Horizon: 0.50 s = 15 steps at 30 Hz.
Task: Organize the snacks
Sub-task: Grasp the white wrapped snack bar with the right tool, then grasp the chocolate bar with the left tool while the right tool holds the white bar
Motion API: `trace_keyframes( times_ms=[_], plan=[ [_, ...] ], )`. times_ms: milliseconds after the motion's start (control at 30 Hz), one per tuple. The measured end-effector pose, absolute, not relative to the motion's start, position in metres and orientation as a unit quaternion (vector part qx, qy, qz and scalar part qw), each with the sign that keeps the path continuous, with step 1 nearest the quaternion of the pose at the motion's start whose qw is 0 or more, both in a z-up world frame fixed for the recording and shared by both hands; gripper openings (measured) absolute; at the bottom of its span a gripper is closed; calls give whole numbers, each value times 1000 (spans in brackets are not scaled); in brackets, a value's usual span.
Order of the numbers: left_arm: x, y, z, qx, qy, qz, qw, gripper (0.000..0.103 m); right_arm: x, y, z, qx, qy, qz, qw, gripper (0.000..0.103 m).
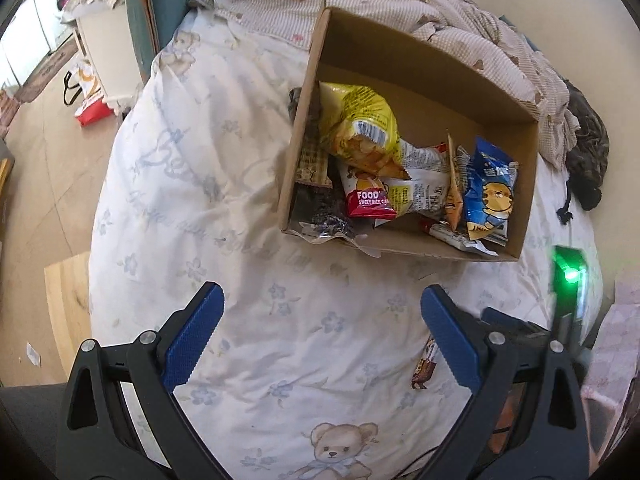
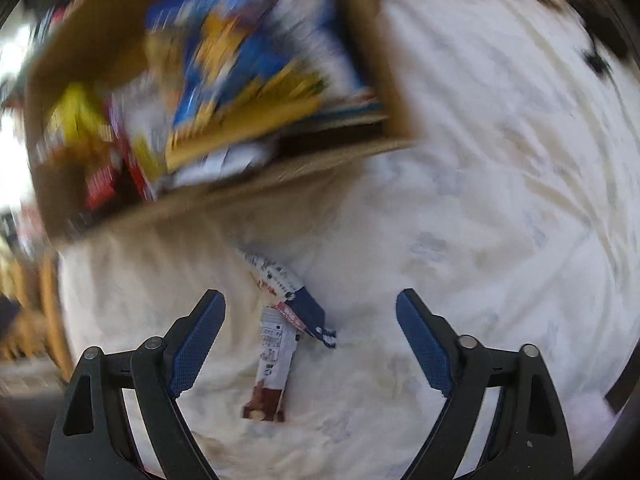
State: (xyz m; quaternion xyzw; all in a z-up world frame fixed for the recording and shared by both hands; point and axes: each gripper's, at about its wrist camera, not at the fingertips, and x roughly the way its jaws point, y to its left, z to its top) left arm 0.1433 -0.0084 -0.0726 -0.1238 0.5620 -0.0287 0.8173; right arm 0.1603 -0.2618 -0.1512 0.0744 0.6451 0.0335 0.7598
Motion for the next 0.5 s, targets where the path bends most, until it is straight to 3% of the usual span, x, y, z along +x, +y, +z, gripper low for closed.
trace_keyframes(
  times_ms=[67,133,200,233,267,500],
  plan=[
    [145,-8,-75,-126,570,-33,812,98,164,-244,-163,22,649,42,759,70],
    [144,-7,-75,-130,571,-35,810,98,164,-237,-170,2,652,42,757,46],
    [142,-8,-75,-126,573,-36,809,98,163,-238,-169,8,647,36,761,39],
    [141,-9,-76,-123,575,-37,808,98,163,-239,-167,12,643,38,765,28],
    [141,-10,-77,-121,576,-38,807,98,162,-238,-165,8,641,37,767,23],
    [140,-21,-78,-106,576,-46,809,98,153,-262,-140,88,635,39,766,18]
  ],
)
